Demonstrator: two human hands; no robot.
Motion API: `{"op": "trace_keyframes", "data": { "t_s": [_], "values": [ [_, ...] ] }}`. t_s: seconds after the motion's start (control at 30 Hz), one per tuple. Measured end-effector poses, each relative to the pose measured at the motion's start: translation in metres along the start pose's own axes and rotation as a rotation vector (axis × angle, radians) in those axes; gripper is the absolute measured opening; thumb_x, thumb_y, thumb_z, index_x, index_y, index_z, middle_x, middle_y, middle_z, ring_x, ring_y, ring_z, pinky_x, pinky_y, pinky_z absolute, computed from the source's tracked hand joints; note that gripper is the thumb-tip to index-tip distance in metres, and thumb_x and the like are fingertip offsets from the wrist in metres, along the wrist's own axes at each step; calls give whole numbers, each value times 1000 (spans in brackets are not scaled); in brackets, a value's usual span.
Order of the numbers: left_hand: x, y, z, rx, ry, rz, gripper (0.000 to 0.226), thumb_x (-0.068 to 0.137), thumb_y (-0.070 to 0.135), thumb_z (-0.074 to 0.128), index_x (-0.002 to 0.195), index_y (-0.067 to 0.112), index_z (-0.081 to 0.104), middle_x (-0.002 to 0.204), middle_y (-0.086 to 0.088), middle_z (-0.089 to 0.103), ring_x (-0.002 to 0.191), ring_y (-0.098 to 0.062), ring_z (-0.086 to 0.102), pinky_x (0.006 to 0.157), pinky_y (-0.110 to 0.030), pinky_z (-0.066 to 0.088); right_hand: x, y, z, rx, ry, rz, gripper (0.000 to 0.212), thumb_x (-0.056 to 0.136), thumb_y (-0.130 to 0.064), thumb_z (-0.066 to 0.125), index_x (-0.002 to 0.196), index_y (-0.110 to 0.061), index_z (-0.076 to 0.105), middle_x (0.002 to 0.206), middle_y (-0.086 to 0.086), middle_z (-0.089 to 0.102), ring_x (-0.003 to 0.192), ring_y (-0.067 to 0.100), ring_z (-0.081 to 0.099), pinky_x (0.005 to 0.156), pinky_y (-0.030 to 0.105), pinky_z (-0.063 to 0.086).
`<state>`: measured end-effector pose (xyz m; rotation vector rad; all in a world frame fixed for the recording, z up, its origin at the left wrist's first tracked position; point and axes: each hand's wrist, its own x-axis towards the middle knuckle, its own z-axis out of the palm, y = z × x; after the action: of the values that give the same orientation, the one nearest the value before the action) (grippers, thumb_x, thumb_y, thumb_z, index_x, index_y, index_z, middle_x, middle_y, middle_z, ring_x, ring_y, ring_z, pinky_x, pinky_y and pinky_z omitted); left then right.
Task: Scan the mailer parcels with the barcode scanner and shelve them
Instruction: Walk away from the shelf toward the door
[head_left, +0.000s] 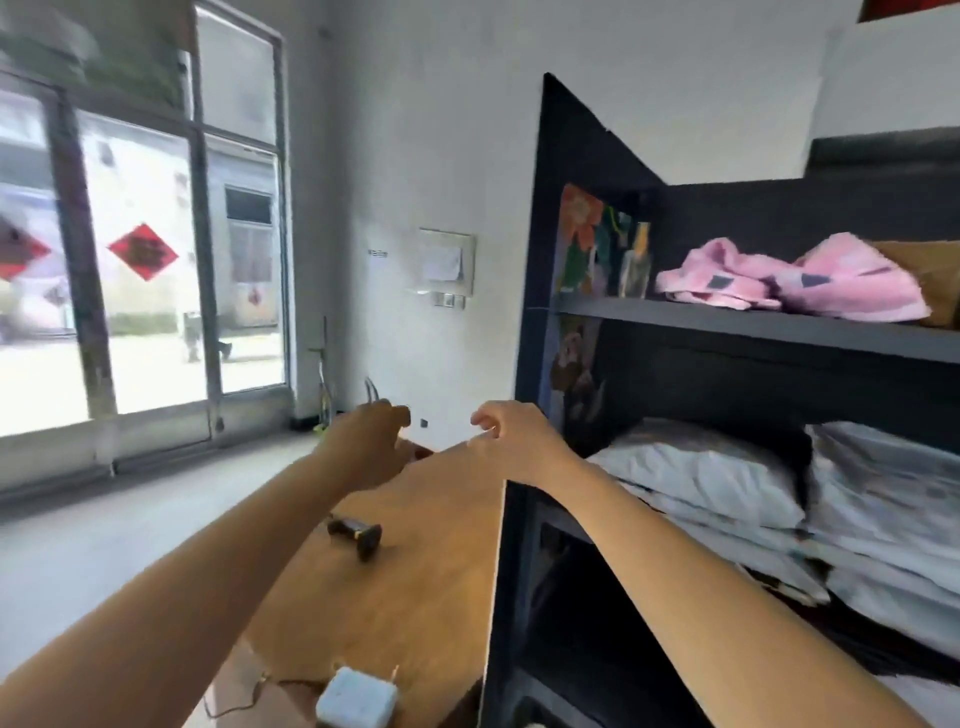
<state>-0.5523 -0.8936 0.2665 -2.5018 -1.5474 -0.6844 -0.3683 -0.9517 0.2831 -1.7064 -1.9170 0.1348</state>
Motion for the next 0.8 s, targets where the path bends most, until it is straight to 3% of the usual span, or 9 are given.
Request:
{"op": "trace_keyframes", "data": {
  "t_s": [0.17, 0.4, 0.57, 0.8],
  "values": [
    [11, -140, -6, 46, -8, -143, 36, 91, 28, 50, 126, 19, 50, 128, -3, 54, 118, -24, 53, 95, -34, 43, 102, -62, 84, -39, -118, -88, 39, 87, -23, 60, 125, -14, 59, 123, 5, 62, 112, 22, 57, 88, 29, 45],
    [61, -323, -36, 162, -49, -269, 36, 92, 33, 49, 125, 21, 50, 128, -3, 54, 119, -22, 51, 96, -32, 41, 264, -149, 177, -69, -200, -178, 39, 86, -23, 61, 122, -7, 59, 122, 8, 63, 110, 24, 59, 93, 34, 49],
    [89, -442, -51, 241, -69, -322, 38, 92, 34, 48, 127, 20, 49, 130, -4, 53, 122, -22, 49, 98, -33, 41, 363, -233, 243, 108, -221, -211, 40, 83, -24, 70, 119, -7, 61, 118, 10, 64, 106, 24, 61, 85, 28, 47],
    [135, -623, -42, 199, -105, -359, 37, 92, 32, 51, 125, 16, 52, 133, -4, 53, 124, -20, 48, 101, -34, 40, 480, -320, 365, 121, -219, -227, 38, 81, -24, 71, 115, -9, 64, 119, 9, 65, 109, 24, 60, 93, 32, 48]
  ]
}}
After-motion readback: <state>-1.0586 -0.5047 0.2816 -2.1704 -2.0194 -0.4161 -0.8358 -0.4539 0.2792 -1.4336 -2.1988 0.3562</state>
